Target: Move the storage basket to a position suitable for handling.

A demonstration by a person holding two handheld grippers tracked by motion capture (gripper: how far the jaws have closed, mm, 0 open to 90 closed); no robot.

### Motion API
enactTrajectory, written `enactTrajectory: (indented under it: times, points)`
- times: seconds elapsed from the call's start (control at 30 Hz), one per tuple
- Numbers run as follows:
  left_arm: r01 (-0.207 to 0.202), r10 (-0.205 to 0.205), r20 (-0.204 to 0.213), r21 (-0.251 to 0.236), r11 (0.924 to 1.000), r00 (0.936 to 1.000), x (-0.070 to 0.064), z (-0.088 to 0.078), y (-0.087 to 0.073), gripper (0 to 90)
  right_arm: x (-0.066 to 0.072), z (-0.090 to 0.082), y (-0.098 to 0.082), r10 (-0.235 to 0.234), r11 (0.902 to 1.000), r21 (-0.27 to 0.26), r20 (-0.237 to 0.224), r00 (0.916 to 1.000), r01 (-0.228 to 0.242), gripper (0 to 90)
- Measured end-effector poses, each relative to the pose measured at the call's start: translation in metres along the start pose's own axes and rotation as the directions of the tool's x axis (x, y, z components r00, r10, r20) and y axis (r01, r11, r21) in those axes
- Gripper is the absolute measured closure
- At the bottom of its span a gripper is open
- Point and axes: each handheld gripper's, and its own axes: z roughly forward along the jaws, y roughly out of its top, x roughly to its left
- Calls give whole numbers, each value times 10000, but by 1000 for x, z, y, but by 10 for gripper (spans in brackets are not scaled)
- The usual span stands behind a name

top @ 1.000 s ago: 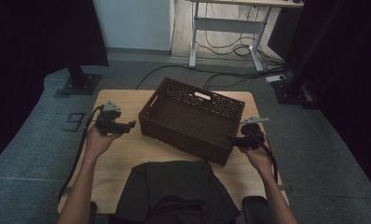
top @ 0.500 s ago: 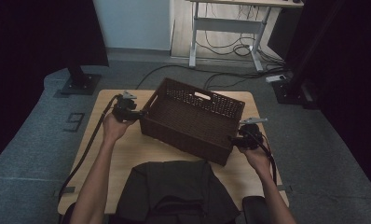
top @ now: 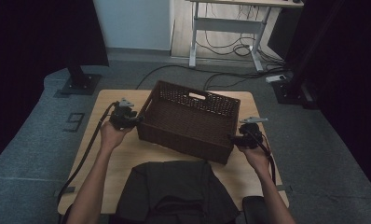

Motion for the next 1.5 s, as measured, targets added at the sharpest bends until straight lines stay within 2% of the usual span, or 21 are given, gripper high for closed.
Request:
enactTrajectory:
  times: [0.1, 0.2, 0.33, 0.43, 0.53, 0.83, 1.0, 1.5]
  points:
    - [-146, 148, -154, 109, 9998, 9998, -5, -8, -5, 596, 1, 1, 1, 25, 10000, 37, -14, 10000, -25, 407]
    - [-270, 275, -231, 230, 9994, 9994, -11, -15, -10, 597, 2, 2, 1, 66, 10000, 11, -135, 9999, -65, 463]
    - [-182, 182, -51, 148, 9997, 9998, -17, -25, -20, 600, 5, 5, 2, -48, 9999, 95, -397, 9992, 52, 532]
    - [-125, 125, -21, 116, 9999, 9999, -21, -34, -28, 587, 9, 10, 3, -307, 9994, 126, -156, 9994, 309, 574]
    - [-177, 177, -90, 90, 9998, 9998, -26, -42, -35, 583, 11, 12, 4, -300, 9995, 66, -176, 9994, 301, 599]
    - [-170, 170, -342, -18, 9999, 9993, -36, -63, -53, 580, 23, 12, 3, -588, 9983, -19, -228, 9980, 588, 617]
    - [-76, 71, -340, -127, 9999, 9994, -40, -72, -62, 578, 28, 11, 2, -744, 9972, -42, -310, 9967, 743, 621]
    - [-223, 218, -347, -154, 9996, 9992, -53, -84, -72, 581, 35, -4, -12, -736, 9973, -12, -400, 9965, 736, 622]
